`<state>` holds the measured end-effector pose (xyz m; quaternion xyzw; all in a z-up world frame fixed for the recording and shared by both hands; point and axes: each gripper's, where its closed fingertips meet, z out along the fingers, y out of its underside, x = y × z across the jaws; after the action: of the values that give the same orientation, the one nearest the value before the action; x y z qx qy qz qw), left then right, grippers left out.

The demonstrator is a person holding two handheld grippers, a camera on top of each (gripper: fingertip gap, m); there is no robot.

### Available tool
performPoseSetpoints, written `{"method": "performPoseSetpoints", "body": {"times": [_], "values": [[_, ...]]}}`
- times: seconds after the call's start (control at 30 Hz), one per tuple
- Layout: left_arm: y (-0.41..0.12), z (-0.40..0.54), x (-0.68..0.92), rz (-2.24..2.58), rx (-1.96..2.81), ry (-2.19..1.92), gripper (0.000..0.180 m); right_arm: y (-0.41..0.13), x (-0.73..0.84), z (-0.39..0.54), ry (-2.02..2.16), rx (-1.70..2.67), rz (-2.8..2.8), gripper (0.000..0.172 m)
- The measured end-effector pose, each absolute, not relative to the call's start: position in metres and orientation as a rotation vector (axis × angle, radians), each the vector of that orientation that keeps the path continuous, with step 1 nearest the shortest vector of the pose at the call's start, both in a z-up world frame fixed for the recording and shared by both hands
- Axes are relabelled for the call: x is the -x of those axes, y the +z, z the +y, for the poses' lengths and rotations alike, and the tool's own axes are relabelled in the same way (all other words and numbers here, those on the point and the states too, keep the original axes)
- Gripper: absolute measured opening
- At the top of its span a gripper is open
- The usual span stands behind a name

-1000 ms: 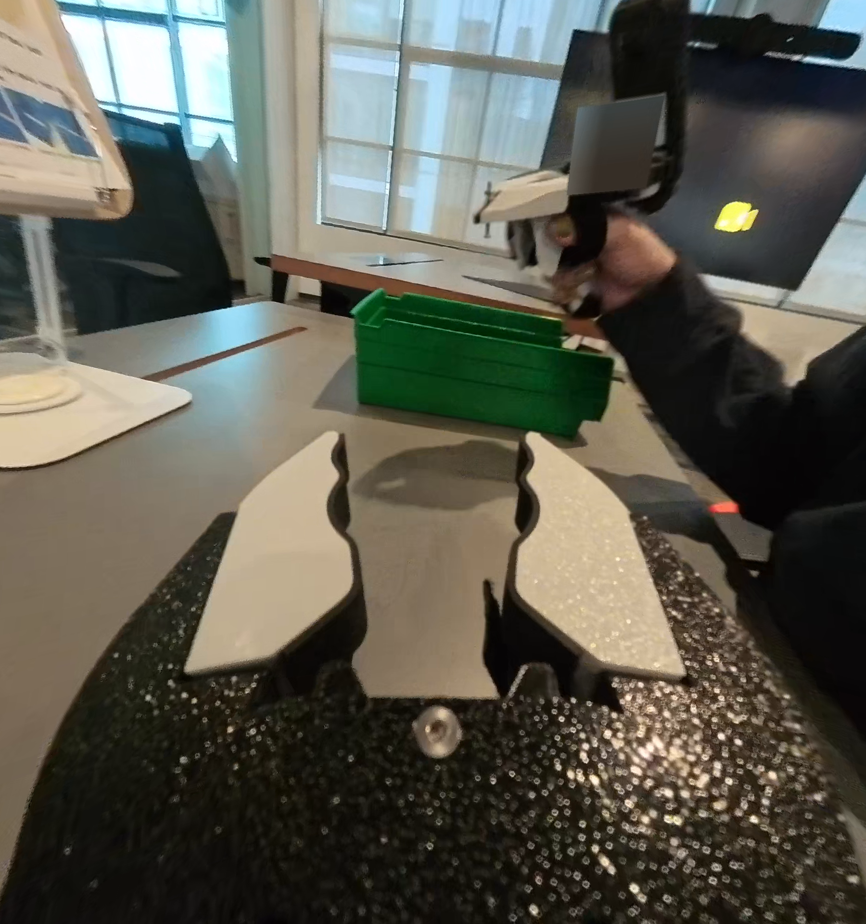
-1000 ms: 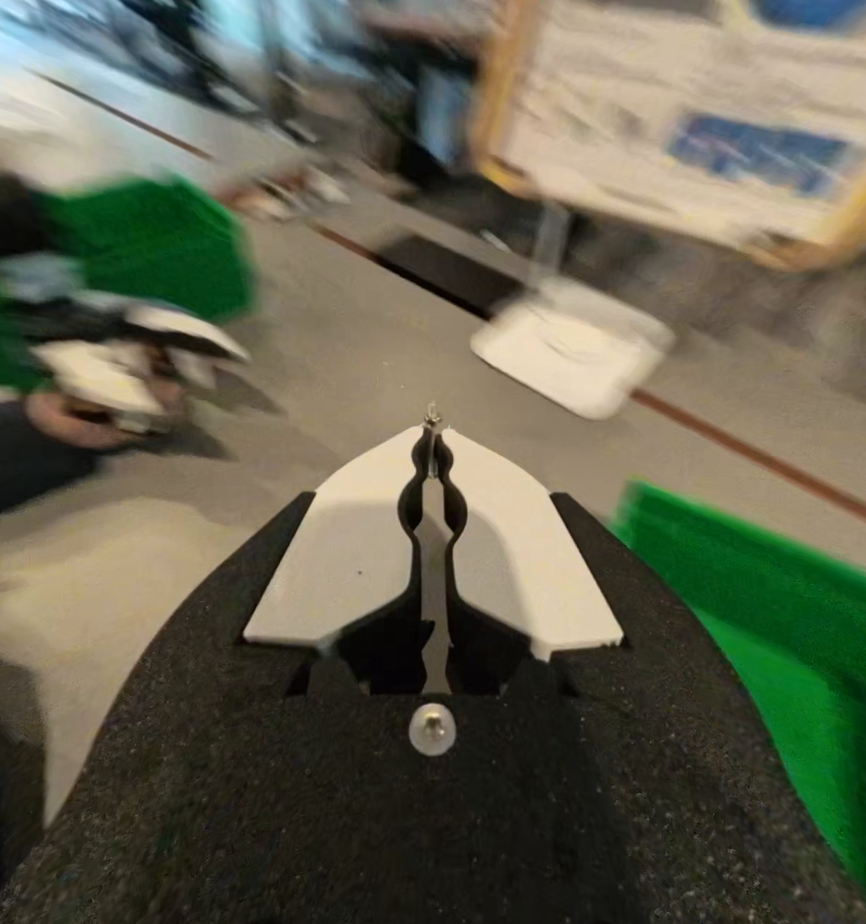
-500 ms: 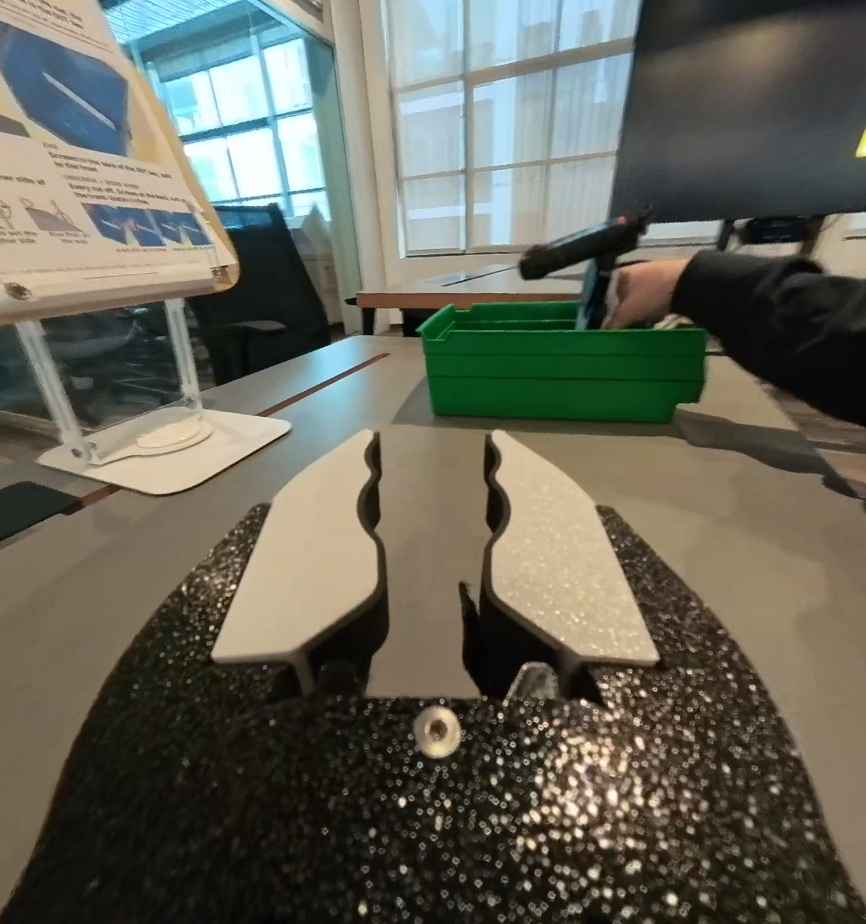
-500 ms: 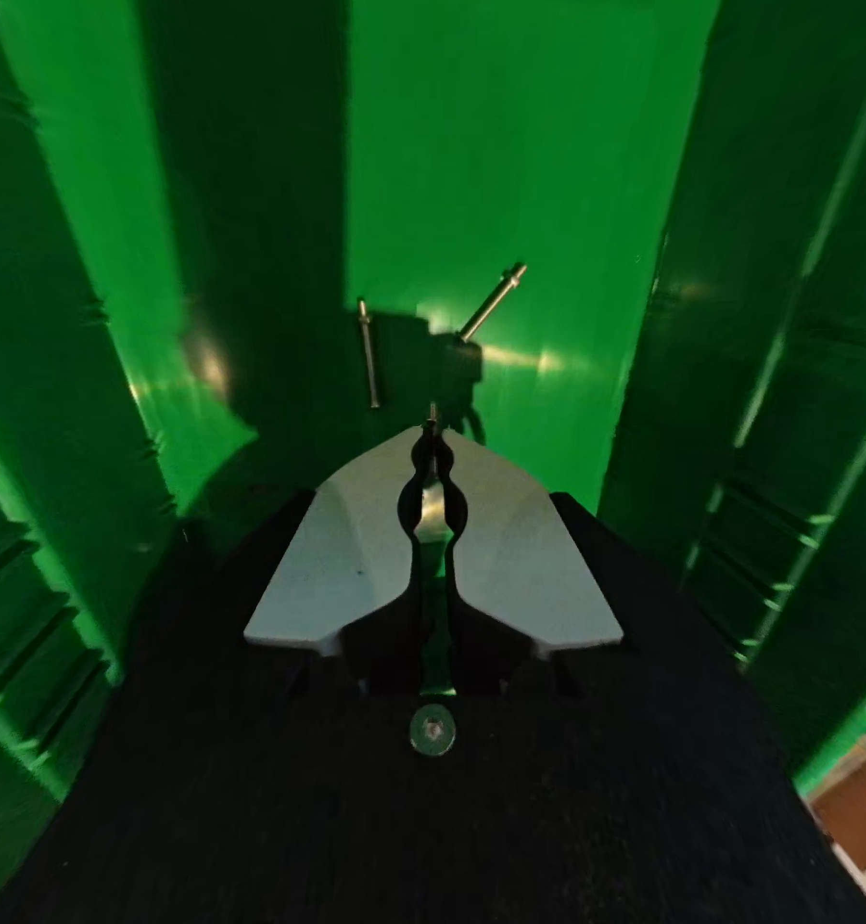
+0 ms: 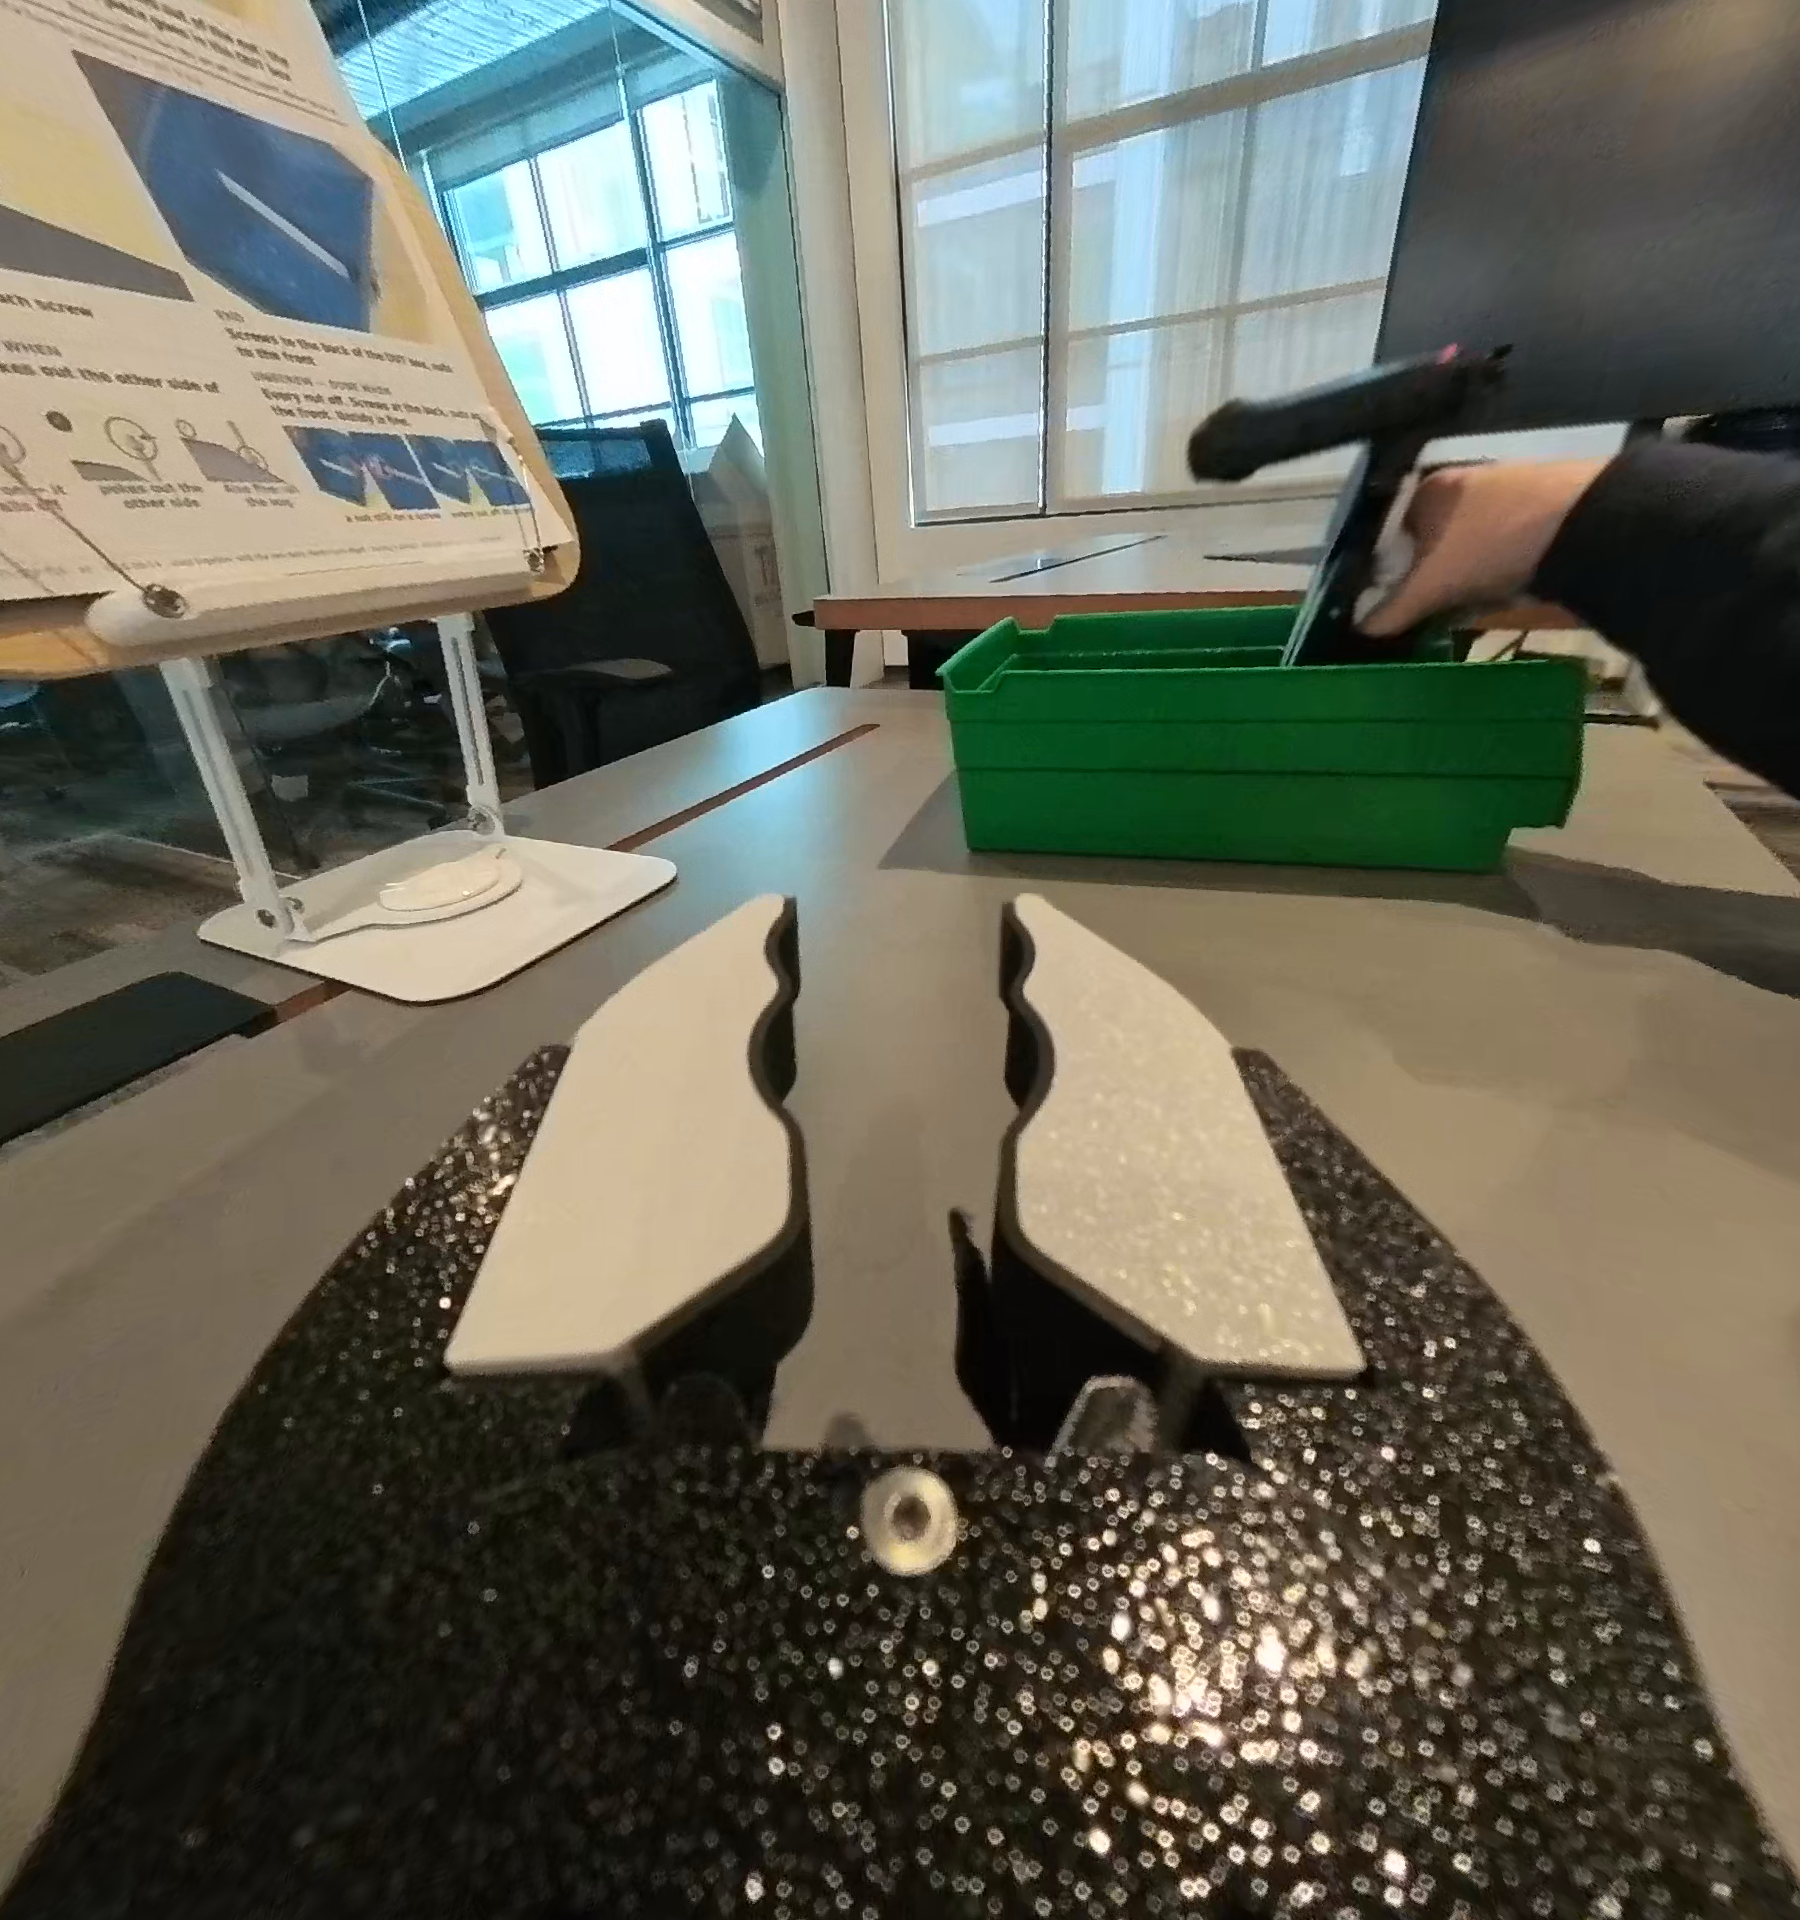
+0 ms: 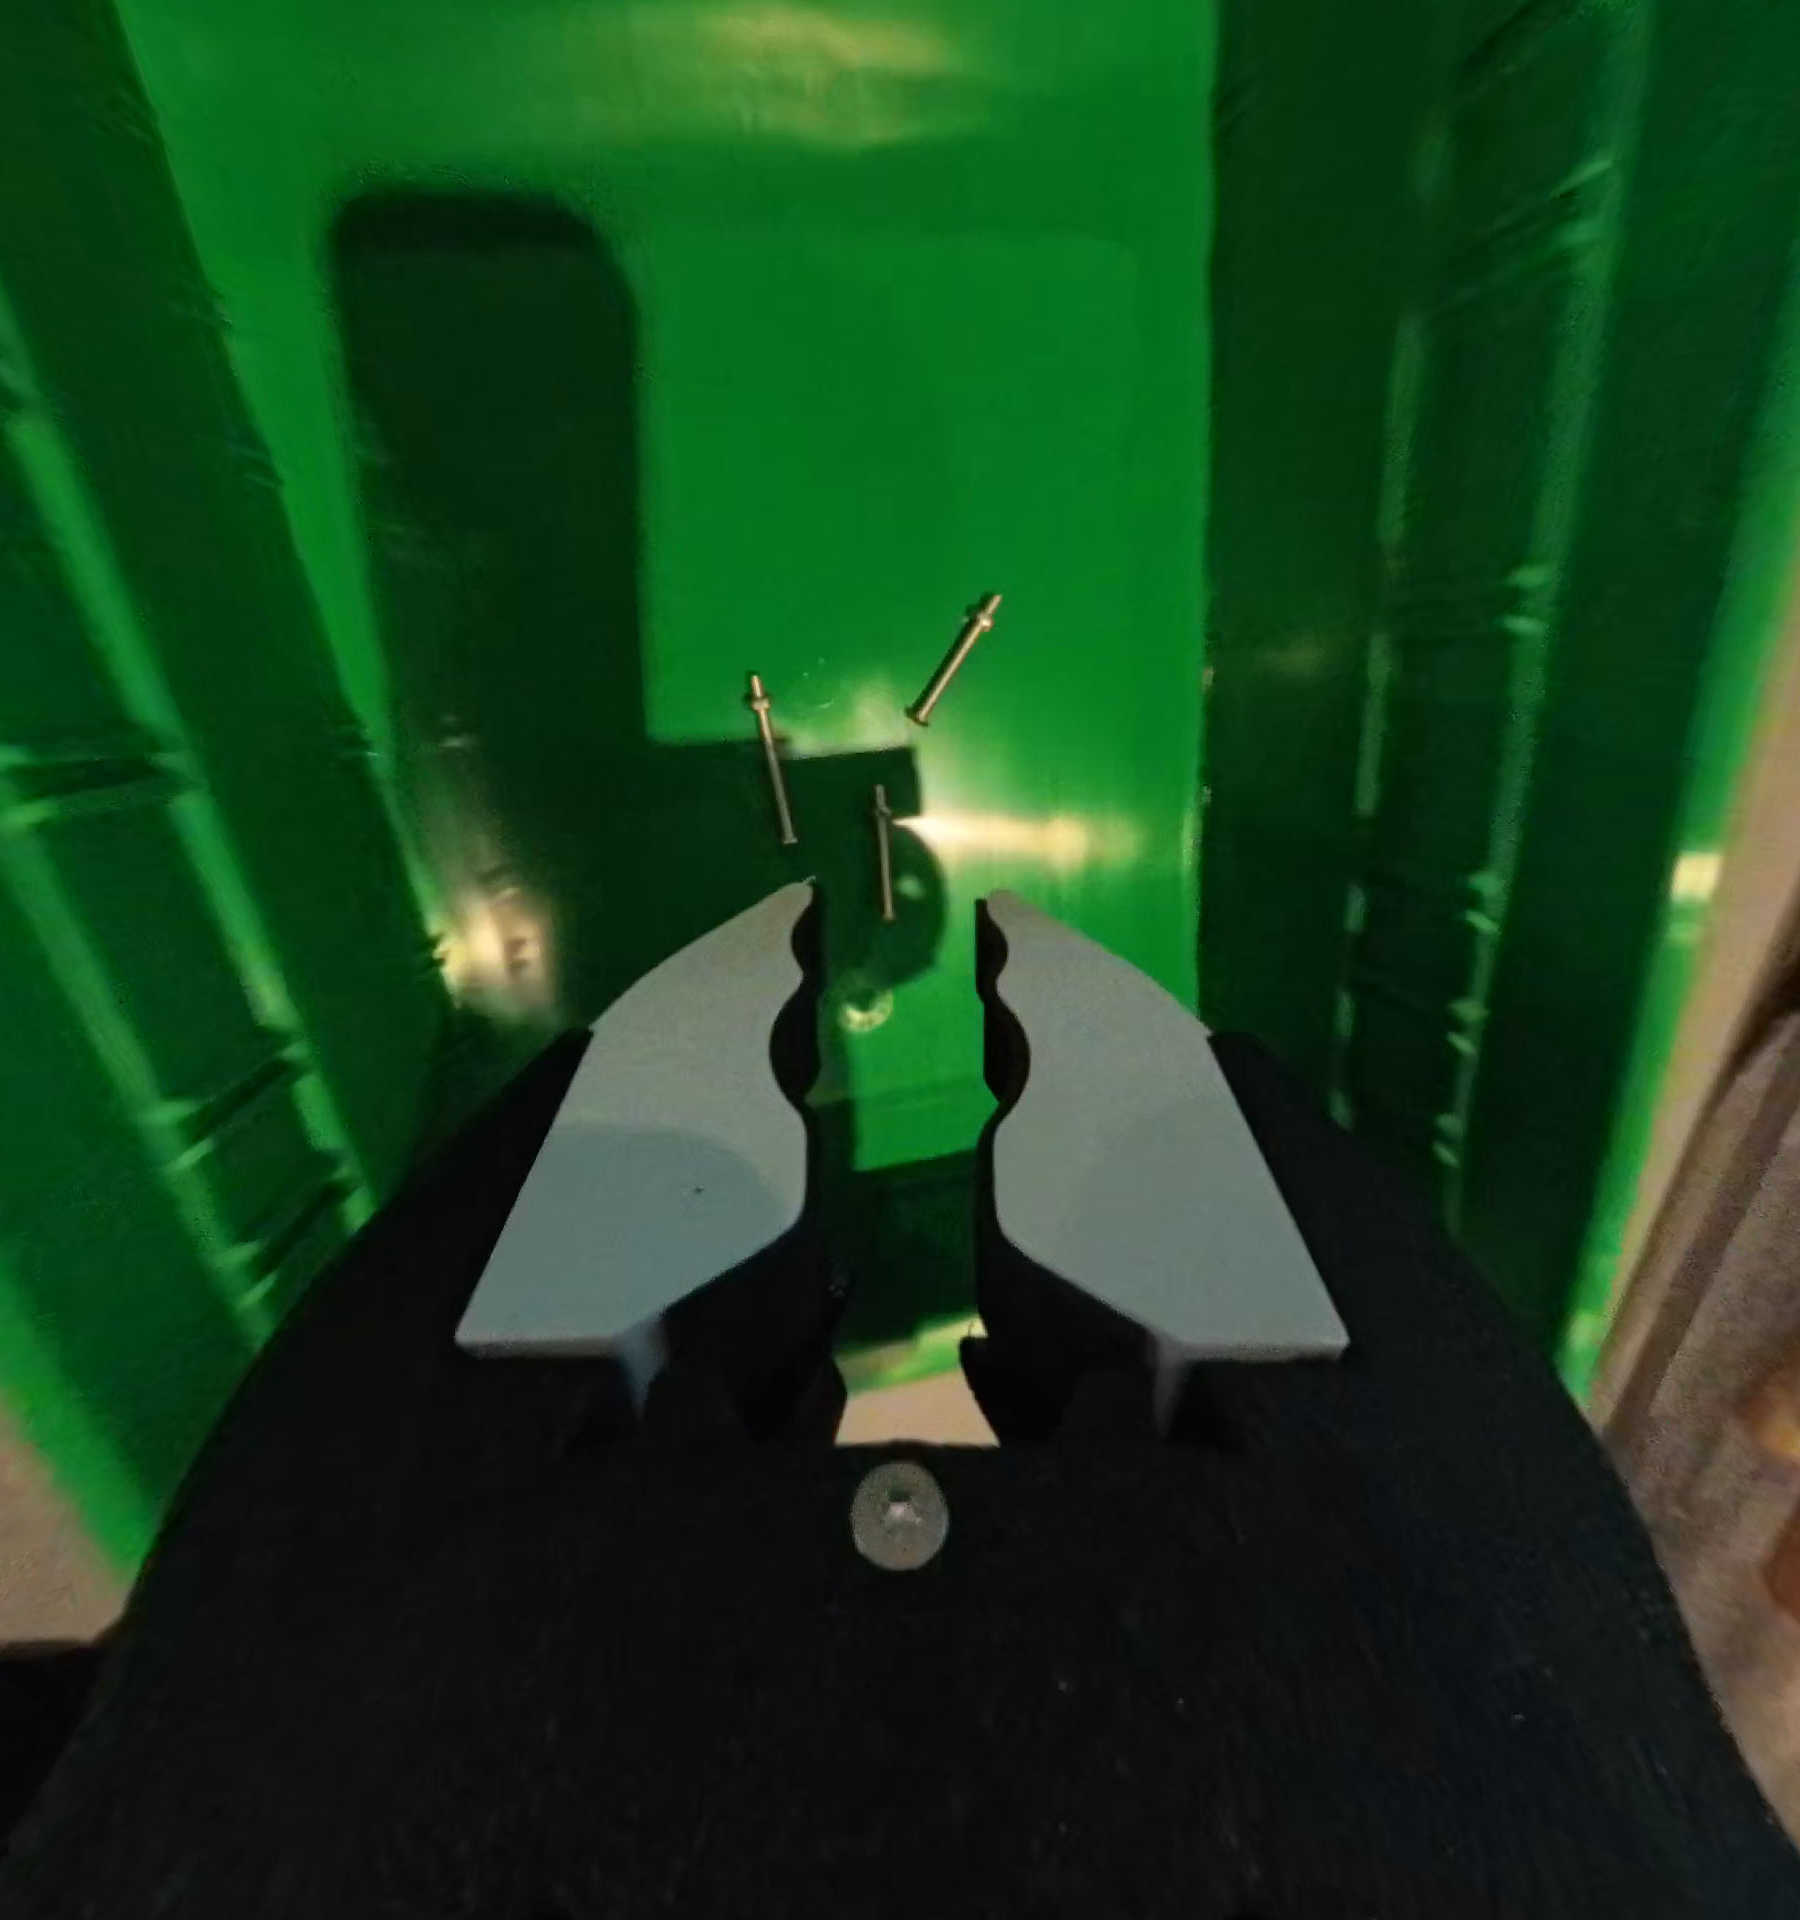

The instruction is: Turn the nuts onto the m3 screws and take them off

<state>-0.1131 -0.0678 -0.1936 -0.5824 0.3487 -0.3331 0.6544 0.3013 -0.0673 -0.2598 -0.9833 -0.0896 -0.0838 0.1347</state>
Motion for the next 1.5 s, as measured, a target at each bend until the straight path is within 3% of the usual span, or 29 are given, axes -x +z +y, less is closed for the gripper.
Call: {"method": "performPoseSetpoints", "body": {"times": [0.2, 0.3, 0.4, 0.57, 0.77, 1.2, 1.5], "values": [[-0.199, -0.055, 0.121, 0.715, 1.372, -0.741, 0.022, -0.146, -0.215, -0.057, -0.207, 2.271, -0.393, 0.007], [-0.204, -0.049, 0.126, 0.675, 1.417, -0.747, 0.011, -0.123, -0.128, -0.050, -0.044, 1.968, -0.624, 0.001], [-0.204, -0.044, 0.132, 0.632, 1.435, -0.743, 0.003, -0.137, -0.044, -0.041, 0.237, 1.837, -0.692, 0.007], [-0.217, -0.008, 0.178, 0.374, 1.603, -0.417, 0.000, -0.178, 0.080, -0.038, 0.721, 1.648, -0.793, 0.000], [-0.223, 0.006, 0.213, 0.288, 1.668, -0.122, 0.000, -0.231, 0.117, -0.041, 0.538, 1.541, -0.948, 0.000], [-0.233, 0.000, 0.193, 0.438, 1.710, -0.222, 0.000, -0.223, 0.103, -0.030, 0.203, 1.330, -0.893, 0.000], [-0.154, -0.062, 0.213, 0.594, 1.636, -0.206, 0.003, -0.214, 0.092, -0.027, 0.233, 1.308, -0.803, 0.000]]}}
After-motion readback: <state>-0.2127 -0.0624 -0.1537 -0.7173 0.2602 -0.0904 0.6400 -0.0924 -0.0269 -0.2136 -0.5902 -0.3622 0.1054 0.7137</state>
